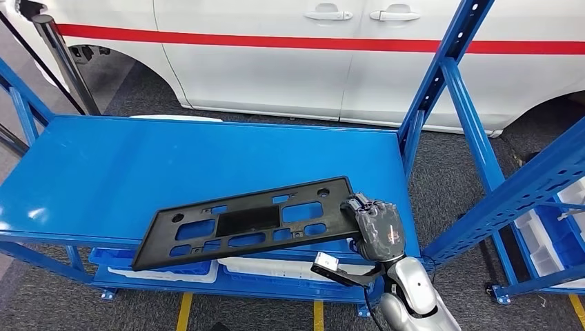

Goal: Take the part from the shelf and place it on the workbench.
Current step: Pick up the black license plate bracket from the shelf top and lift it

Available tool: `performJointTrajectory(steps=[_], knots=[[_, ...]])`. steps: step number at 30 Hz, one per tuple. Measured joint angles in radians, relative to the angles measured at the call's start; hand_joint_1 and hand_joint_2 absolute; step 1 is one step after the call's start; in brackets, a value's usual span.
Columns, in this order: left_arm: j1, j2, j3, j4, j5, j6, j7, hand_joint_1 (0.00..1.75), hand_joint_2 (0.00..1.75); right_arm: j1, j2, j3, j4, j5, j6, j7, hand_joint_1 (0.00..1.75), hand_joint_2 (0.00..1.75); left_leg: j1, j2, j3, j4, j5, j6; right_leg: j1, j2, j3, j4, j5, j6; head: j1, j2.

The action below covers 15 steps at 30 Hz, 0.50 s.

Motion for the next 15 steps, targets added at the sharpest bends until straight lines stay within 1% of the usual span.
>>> performJointTrajectory(steps=[1,2,3,5,6,7,8,10,11,12,13,15], knots=[[0.0,0.0,0.0,0.0,0.001,0.0,0.0,0.0,0.0,-0.001,0.0,0.0,-0.005,-0.009,0.001,-0.003,1.75,1.75,-0.002,-0.001,-0.002,0.005,-0.003,-0.004,0.001,0.0,0.023,-0.05,0.015,-0.004,0.0,0.0],[0.0,0.0,0.0,0.0,0.001,0.0,-0.001,0.0,0.0,0.0,0.001,0.001,-0.011,-0.022,0.004,-0.007,1.75,1.75,-0.004,-0.001,-0.005,0.008,-0.005,-0.009,0.003,0.001,0.035,-0.079,0.018,-0.008,-0.001,0.0],[0.0,0.0,0.0,0.0,0.003,0.0,-0.001,0.0,0.0,0.0,0.001,0.002,-0.019,-0.039,0.009,-0.012,1.75,1.75,-0.006,-0.001,-0.007,0.009,-0.005,-0.014,0.005,0.002,0.037,-0.087,0.013,-0.013,-0.001,0.0],[-0.001,0.0,0.001,0.0,0.007,0.001,-0.002,0.0,0.0,0.002,0.004,0.009,-0.042,-0.087,0.029,-0.02,1.75,1.75,-0.005,0.0,-0.009,0.011,-0.008,-0.024,0.004,0.002,0.036,-0.093,0.016,-0.025,-0.001,0.0],[-0.001,0.0,0.002,0.0,0.009,0.001,-0.003,0.0,0.0,0.002,0.005,0.014,-0.057,-0.112,0.039,-0.024,1.75,1.75,-0.004,0.0,-0.013,0.02,-0.017,-0.029,0.003,0.002,0.037,-0.096,0.017,-0.032,-0.001,0.0],[-0.001,0.0,0.003,0.0,0.01,0.001,-0.004,0.0,0.0,0.002,0.008,0.021,-0.074,-0.135,0.049,-0.027,1.75,1.75,-0.003,0.0,-0.024,0.047,-0.036,-0.035,0.002,0.002,0.039,-0.1,0.019,-0.039,-0.001,0.0],[-0.002,0.0,0.004,0.0,0.011,0.002,-0.005,0.0,0.0,0.002,0.011,0.029,-0.092,-0.155,0.058,-0.029,1.75,1.75,-0.001,0.001,-0.045,0.095,-0.064,-0.039,0.001,0.001,0.04,-0.102,0.019,-0.044,-0.002,0.0],[-0.001,0.0,0.007,0.0,0.015,0.004,-0.006,0.0,0.0,0.003,0.016,0.046,-0.123,-0.187,0.073,-0.031,1.75,1.75,0.001,0.001,-0.106,0.224,-0.123,-0.045,0.003,0.0,0.04,-0.103,0.018,-0.05,-0.002,0.0],[0.0,0.0,0.008,0.0,0.017,0.006,-0.006,0.0,0.0,0.004,0.017,0.054,-0.136,-0.201,0.079,-0.031,1.75,1.75,0.001,0.001,-0.129,0.271,-0.136,-0.047,0.005,-0.001,0.041,-0.103,0.018,-0.051,-0.002,0.0],[0.001,0.0,0.01,0.0,0.018,0.007,-0.006,0.0,0.0,0.006,0.017,0.061,-0.146,-0.213,0.083,-0.032,1.75,1.75,0.001,0.001,-0.137,0.284,-0.129,-0.047,0.005,-0.001,0.041,-0.102,0.018,-0.051,-0.002,0.0],[0.001,0.0,0.011,0.0,0.02,0.009,-0.007,0.0,0.0,0.007,0.017,0.068,-0.158,-0.224,0.086,-0.033,1.75,1.75,0.001,0.001,-0.126,0.259,-0.105,-0.045,0.006,0.0,0.043,-0.102,0.017,-0.051,-0.002,0.0],[0.001,0.001,0.015,0.0,0.022,0.011,-0.008,0.0,0.0,0.008,0.018,0.077,-0.181,-0.241,0.087,-0.037,1.75,1.75,0.0,0.001,-0.066,0.129,-0.033,-0.035,0.006,0.001,0.046,-0.102,0.015,-0.05,-0.002,0.0]])
